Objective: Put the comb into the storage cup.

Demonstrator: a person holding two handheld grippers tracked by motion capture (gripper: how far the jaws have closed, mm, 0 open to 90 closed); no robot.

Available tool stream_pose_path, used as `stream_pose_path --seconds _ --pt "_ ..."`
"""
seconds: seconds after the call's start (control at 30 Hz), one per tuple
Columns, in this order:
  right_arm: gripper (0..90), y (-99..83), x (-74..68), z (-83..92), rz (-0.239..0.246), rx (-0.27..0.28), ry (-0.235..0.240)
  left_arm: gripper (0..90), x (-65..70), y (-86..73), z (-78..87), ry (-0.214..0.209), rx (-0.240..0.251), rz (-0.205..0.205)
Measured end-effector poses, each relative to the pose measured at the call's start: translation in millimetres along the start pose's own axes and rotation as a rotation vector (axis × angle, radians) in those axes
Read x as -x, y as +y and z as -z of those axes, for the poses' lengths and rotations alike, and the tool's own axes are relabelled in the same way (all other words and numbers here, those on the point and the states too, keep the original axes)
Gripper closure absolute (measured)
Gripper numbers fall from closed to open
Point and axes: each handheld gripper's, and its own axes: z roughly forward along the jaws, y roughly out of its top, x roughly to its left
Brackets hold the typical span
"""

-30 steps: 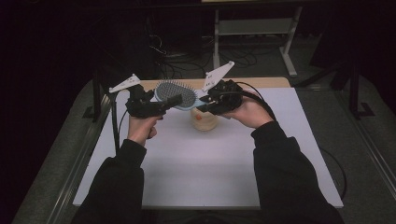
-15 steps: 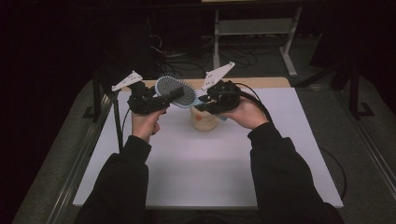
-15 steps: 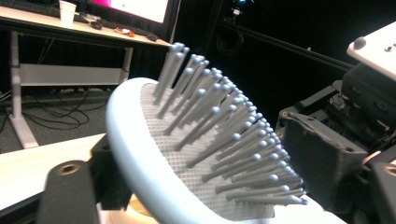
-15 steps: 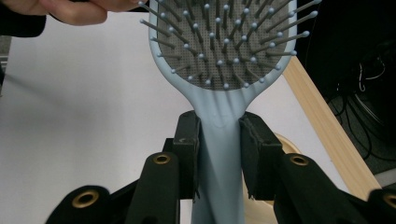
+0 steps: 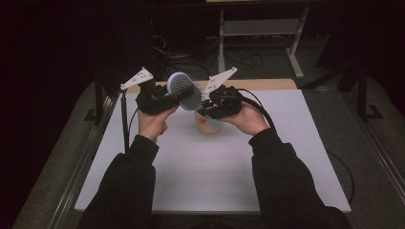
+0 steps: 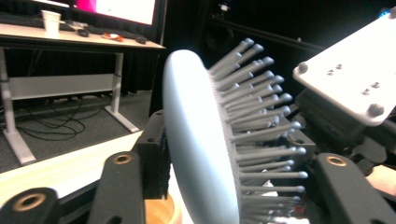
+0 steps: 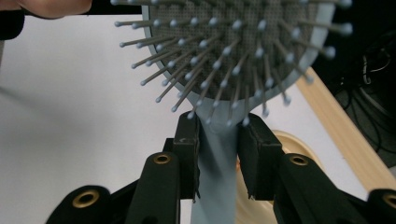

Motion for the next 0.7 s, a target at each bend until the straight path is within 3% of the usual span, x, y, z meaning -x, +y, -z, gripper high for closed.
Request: stream_pose_path --seconds 0.23,0.33,0.4,0.7 --pt "68.6 -9.4 -0.9 -5.0 -0.027 0.038 0.000 53.6 1.9 1.2 -4.5 -0.007 -0.030 -0.026" --pt "63.3 -14.3 1.2 -4.6 -0.067 0.095 0.007 54.1 1.9 3.6 -6.9 -0.004 -0.051 -0.047" --pt "61.4 -15.6 1.5 -4.4 -0.075 0.105 0.010 54.2 2.1 3.8 -7.5 0.003 -0.054 -0.053" --pt "30.1 -25.0 9.5 0.7 -0.169 0.128 0.019 54.3 -2.4 9.0 -9.5 0.039 -0.068 -0.081"
